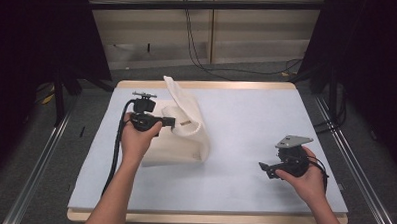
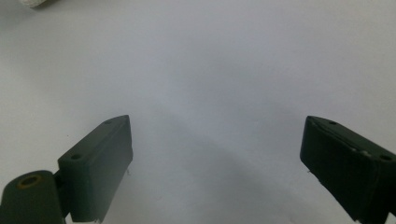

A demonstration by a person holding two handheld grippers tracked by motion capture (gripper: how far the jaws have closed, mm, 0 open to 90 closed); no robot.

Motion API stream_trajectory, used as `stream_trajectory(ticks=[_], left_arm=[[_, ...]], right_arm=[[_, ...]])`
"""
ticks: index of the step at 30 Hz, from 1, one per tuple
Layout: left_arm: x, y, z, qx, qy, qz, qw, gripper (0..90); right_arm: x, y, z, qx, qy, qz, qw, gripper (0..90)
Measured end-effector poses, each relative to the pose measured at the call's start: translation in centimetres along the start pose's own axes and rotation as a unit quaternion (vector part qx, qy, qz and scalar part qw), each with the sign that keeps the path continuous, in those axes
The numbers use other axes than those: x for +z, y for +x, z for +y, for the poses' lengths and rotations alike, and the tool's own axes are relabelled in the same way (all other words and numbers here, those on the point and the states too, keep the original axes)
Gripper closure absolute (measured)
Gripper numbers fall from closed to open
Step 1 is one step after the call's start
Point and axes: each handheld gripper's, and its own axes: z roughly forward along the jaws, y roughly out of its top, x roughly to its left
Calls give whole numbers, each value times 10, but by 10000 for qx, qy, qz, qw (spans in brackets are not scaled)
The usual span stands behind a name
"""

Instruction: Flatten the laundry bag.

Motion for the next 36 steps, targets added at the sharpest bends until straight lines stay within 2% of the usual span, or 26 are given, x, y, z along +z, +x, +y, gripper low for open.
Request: stream_trajectory(ticks=[18,26,28,31,33,34,36], left_arm=[[21,-12,3,112,59,-129,9998,862],[32,-19,3,107,33,-305,9995,842],[35,-22,3,127,-2,-318,9994,813],[38,-25,4,100,-115,-338,9993,738],[40,-25,4,110,-11,-394,9992,700],[40,-25,3,145,-2,-349,9993,663],[41,-25,3,194,17,-265,9995,647]], right_arm=[[-1,-2,-2,54,24,-5,10000,92],[-2,-3,-3,89,30,-21,10000,92],[-1,-3,-3,25,11,-2,10000,92],[-2,-2,-3,65,35,4,10000,92],[-2,-2,-3,32,10,-10,10000,93],[-2,-3,-3,13,0,-15,10000,94],[-2,-3,-4,19,14,-7,10000,94]])
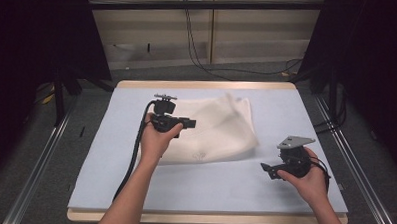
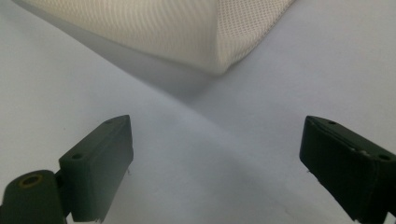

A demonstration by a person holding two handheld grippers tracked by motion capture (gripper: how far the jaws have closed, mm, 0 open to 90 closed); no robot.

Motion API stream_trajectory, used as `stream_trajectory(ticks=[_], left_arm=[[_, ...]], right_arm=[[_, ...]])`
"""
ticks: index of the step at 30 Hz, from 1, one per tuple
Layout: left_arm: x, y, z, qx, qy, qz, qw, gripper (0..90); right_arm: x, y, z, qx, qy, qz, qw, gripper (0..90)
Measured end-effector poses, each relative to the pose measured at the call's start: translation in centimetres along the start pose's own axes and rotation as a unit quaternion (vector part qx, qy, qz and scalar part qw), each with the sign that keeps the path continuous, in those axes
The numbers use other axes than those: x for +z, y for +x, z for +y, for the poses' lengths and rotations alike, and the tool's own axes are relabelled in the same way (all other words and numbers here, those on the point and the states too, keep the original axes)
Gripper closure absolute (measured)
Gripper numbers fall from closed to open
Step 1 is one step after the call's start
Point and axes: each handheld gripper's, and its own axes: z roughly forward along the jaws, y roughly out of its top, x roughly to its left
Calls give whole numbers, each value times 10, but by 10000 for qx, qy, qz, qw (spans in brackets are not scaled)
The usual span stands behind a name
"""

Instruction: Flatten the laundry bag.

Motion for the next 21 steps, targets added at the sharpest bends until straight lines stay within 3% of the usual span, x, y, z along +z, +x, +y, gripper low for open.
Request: stream_trajectory(ticks=[9,14,17,19,21], left_arm=[[-1,3,-3,112,144,249,9995,524],[-7,12,-5,184,177,358,9990,468],[-10,17,-6,87,181,382,9991,448],[-12,20,-7,197,186,541,9982,420],[-14,22,-7,172,171,542,9982,417]], right_arm=[[1,1,-1,21,46,5,10000,95],[2,3,0,-35,42,-3,10000,95],[4,3,-1,-21,39,26,10000,89],[4,3,-1,40,13,18,10000,83],[4,2,0,113,-28,50,9999,86]])
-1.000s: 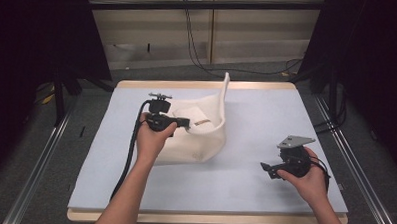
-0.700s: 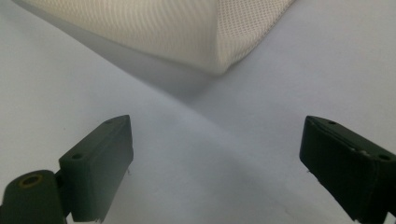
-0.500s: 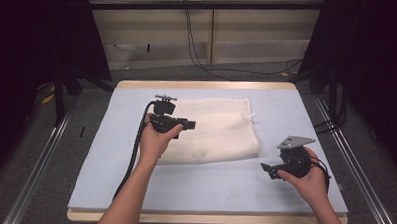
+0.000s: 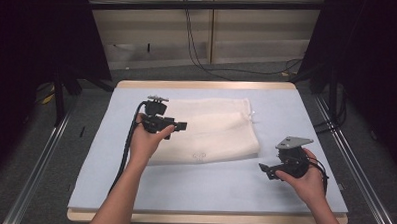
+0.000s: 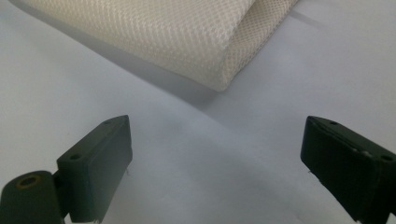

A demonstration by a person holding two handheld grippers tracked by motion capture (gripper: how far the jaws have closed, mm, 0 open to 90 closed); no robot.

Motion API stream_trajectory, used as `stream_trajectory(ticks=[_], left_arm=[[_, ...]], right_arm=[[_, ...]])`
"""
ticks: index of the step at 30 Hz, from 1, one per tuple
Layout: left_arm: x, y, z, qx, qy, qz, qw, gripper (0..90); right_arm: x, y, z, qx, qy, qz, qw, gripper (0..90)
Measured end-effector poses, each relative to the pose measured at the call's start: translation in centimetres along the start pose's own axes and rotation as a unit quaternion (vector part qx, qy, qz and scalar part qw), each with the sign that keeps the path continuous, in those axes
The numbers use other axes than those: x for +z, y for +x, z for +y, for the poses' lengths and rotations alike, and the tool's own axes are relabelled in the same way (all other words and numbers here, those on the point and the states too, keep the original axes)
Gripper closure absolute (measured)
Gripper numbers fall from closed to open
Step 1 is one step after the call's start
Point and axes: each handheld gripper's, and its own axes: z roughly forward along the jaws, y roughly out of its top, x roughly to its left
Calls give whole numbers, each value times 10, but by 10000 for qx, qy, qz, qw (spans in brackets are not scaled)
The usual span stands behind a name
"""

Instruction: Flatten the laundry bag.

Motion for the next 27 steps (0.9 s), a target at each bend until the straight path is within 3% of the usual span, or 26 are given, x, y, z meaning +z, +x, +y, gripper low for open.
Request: stream_trajectory(ticks=[3,6,8,12,16,17,19,24,27], left_arm=[[-2,5,-1,114,15,164,9998,379],[-6,13,-4,99,46,270,9996,362],[-9,19,-6,122,111,405,9990,364],[-13,35,-13,10,-10,529,9986,386],[-13,53,-18,-111,220,706,9972,385],[-13,56,-19,-165,181,758,9968,385],[-13,63,-19,-100,216,872,9959,385],[-12,79,-19,-216,205,1002,9945,386],[-8,89,-22,-174,164,973,9950,383]], right_arm=[[1,0,1,111,-39,32,9999,92],[2,0,2,173,-78,91,9998,104],[3,0,3,78,-55,160,9998,120],[6,3,5,22,-21,217,9998,133],[9,2,5,-32,3,311,9995,146],[9,2,5,-2,22,352,9994,147],[10,1,6,-30,-12,366,9993,149],[10,-2,8,14,-79,402,9992,147],[10,-4,9,55,-68,465,9989,146]])
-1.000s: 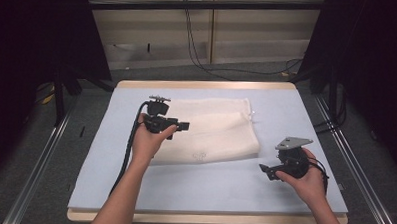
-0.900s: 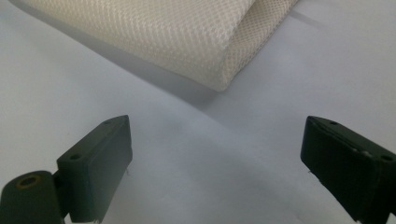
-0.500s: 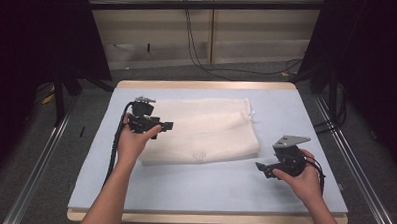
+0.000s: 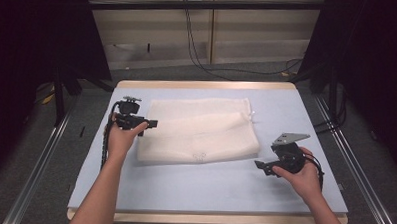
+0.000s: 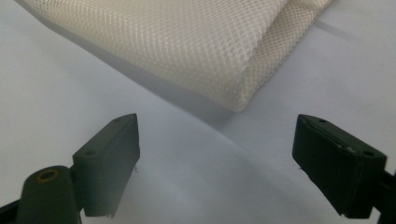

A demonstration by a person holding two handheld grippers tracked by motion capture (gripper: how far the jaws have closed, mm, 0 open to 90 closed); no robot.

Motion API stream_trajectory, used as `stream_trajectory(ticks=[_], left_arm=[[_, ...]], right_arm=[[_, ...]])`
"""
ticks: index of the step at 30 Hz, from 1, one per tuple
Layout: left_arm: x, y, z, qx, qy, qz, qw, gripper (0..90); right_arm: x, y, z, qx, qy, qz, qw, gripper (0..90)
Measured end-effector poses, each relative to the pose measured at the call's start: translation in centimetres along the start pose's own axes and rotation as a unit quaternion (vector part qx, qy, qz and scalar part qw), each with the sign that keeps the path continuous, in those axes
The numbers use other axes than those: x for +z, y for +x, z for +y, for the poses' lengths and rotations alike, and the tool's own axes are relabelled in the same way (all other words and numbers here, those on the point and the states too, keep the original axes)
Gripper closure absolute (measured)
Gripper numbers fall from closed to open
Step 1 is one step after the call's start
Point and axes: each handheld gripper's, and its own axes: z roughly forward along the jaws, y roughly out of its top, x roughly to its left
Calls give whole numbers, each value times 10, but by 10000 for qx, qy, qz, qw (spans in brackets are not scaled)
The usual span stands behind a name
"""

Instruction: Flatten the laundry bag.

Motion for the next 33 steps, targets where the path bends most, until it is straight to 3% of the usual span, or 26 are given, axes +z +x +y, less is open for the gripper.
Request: stream_trajectory(ticks=[1,4,6,8,10,13,15,16,18,21,23,25,26,28,31,33], left_arm=[[1,3,-1,-7,83,91,9999,381],[7,11,-4,-230,22,-104,9997,382],[11,11,-4,-161,2,-108,9998,391],[18,12,-8,-403,-157,-305,9986,416],[24,12,-12,-465,-23,-292,9985,457],[29,10,-15,-476,174,-418,9978,544],[28,7,-13,-396,130,-343,9985,631],[28,5,-12,-458,66,-378,9982,662],[27,5,-10,-457,140,-455,9978,731],[31,5,-12,-654,253,-631,9955,878],[29,5,-10,-616,325,-593,9958,900],[27,4,-9,-604,127,-644,9960,900],[26,3,-7,-488,24,-633,9968,900],[24,1,-5,-601,64,-700,9957,900],[26,1,-6,-565,60,-770,9954,900],[27,2,-7,-488,116,-711,9962,900]], right_arm=[[0,0,0,0,-5,-6,10000,145],[-1,0,0,30,-10,0,10000,141],[0,2,0,31,-3,18,10000,141],[2,2,1,-38,30,42,10000,141],[3,4,1,-46,33,38,10000,140],[3,5,0,-86,29,66,9999,143],[3,5,0,-73,16,87,9999,149],[3,4,0,-72,-20,61,10000,164],[3,3,1,-31,-62,105,9999,187],[6,3,3,-59,-98,163,9998,250],[7,3,4,-11,-81,147,9999,255],[10,2,5,-43,-77,159,9998,326],[12,1,6,-61,-71,183,9998,377],[14,-1,7,-110,-183,120,9997,541],[19,-4,10,-158,-112,102,9998,651],[22,-6,12,-252,-81,3,9996,733]])
